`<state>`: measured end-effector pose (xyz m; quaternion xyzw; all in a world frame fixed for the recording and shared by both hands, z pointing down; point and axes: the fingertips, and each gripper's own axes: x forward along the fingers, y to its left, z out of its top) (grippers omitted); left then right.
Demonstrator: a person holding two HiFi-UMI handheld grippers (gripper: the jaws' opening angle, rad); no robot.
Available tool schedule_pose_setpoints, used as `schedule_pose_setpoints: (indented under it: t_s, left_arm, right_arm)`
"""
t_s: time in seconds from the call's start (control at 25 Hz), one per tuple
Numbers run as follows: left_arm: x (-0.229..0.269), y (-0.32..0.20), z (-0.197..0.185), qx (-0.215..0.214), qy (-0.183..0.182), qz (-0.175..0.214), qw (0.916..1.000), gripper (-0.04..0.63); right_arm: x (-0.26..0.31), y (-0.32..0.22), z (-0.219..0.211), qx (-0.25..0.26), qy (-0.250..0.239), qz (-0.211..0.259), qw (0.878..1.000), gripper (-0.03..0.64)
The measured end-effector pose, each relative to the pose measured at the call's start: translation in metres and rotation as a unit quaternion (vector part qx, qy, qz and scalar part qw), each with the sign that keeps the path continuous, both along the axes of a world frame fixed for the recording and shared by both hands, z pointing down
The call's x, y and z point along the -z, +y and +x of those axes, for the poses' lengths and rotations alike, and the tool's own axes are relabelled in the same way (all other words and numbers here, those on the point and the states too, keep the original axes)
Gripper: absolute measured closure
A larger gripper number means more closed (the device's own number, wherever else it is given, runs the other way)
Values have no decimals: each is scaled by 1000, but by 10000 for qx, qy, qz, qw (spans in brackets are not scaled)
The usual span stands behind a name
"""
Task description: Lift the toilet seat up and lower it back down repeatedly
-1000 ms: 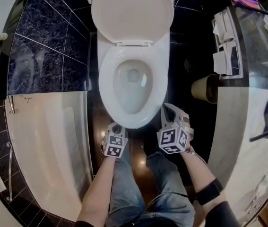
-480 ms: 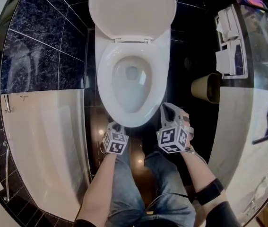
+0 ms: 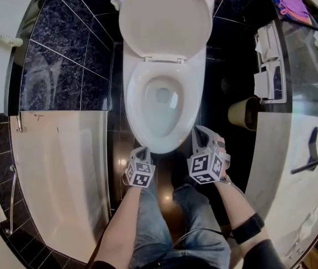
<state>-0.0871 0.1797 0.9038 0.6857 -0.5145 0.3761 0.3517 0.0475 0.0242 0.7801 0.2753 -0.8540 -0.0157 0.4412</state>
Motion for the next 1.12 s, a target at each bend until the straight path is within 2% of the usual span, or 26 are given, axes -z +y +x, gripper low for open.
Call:
schedule_pose_setpoints:
  t_s: [0.16,0.36,0.52,0.72,0.92,1.12]
  left_arm:
    - [62,-22,-4,167,148,440,9988,598]
    - [180,-58,-11,228,189,1126,9932,597]
    - [290,-85,-20,118,139,1600,9869,598]
    - [408,-103,-33,175,193,2137,9766,597]
    - [494,-112,-54,395,254,2616,9640,597]
    - [549,-116,-53,319,295,2892,9563,597]
  right_arm:
    - [44,-8,-6,-57,-123,95,9999,597]
    - [132,-17,-14,-83,-438,225,9988,597]
    - [210,-27,-24,-151,-768,328,9964,597]
    - [301,-35,-22,-340,-1279,363,9905,597]
    - [375,-36,-8,-631,-1773,346,9815,597]
    - [416,-33,18,-982,-2131,228,9718,598]
